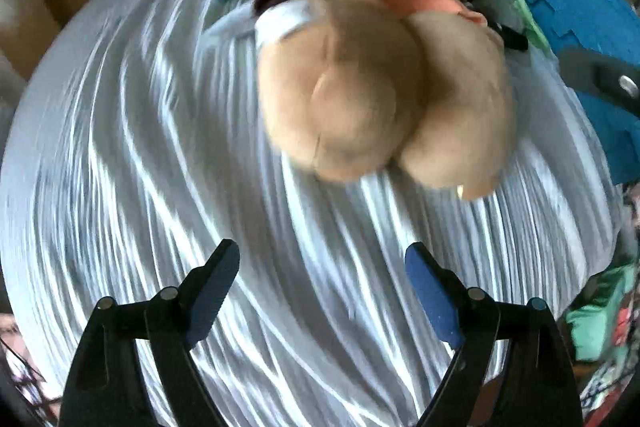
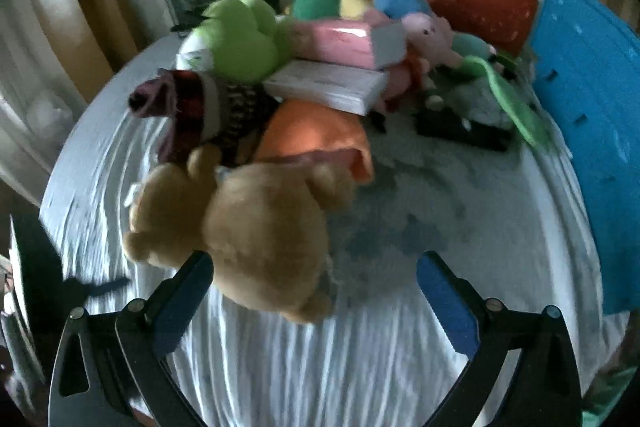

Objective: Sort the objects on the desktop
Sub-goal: 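Grasp the brown teddy bear with the right tool while the left tool grasps another brown plush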

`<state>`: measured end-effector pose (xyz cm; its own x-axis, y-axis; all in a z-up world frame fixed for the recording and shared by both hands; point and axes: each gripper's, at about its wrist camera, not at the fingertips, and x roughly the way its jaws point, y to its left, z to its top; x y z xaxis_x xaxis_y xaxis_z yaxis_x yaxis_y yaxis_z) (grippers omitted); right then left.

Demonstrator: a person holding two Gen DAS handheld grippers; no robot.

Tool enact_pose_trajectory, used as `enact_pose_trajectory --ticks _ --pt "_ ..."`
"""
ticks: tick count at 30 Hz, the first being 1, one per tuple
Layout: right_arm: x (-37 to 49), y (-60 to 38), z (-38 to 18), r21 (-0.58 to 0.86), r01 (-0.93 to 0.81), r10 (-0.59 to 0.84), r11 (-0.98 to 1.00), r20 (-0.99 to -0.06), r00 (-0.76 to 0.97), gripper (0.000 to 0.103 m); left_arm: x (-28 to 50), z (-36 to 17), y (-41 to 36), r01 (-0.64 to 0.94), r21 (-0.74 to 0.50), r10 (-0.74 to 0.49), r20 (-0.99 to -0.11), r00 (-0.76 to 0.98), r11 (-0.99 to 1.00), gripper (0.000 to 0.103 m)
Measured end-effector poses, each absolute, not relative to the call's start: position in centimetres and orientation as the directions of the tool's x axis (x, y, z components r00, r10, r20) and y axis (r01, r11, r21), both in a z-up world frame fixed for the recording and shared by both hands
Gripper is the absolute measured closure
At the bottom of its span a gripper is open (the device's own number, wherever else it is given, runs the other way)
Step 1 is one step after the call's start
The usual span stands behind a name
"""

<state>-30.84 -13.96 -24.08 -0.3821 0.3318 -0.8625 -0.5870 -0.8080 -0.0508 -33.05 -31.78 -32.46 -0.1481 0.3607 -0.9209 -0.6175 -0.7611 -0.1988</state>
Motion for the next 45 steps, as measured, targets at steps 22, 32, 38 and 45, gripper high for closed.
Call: enact_pose_trajectory --ticks 22,32,38,45 --pt "-34.0 -10.9 -25.1 -0.111 -0.713 0.425 -0.693 -0.861 -0.279 0.000 -38.3 -28.5 -28.5 -0.656 -0.195 0.405 -0.896 -0.184 -0.729 0.018" --pt "-29.2 -18.6 -27.4 -0.050 -0.621 0.312 -0.783 -0.894 -0.322 0.000 -31.0 -30.5 -36.1 -0.642 -0.242 0.399 -0.910 -0.109 -0.727 0.013" --pt "-22.7 -22.1 -28.8 0.005 -0.606 0.258 -0.795 -0.902 -0.347 0.000 -26.0 -29.8 -40.1 -0.666 -0.179 0.362 -0.921 -0.146 -0.724 0.013" --pt "-19.8 -25.1 -31.2 0.066 -0.600 0.191 -0.797 -0.915 -0.355 0.000 -23.6 -25.4 -43.3 -0.678 -0.175 0.430 -0.874 -0.227 -0.714 0.013"
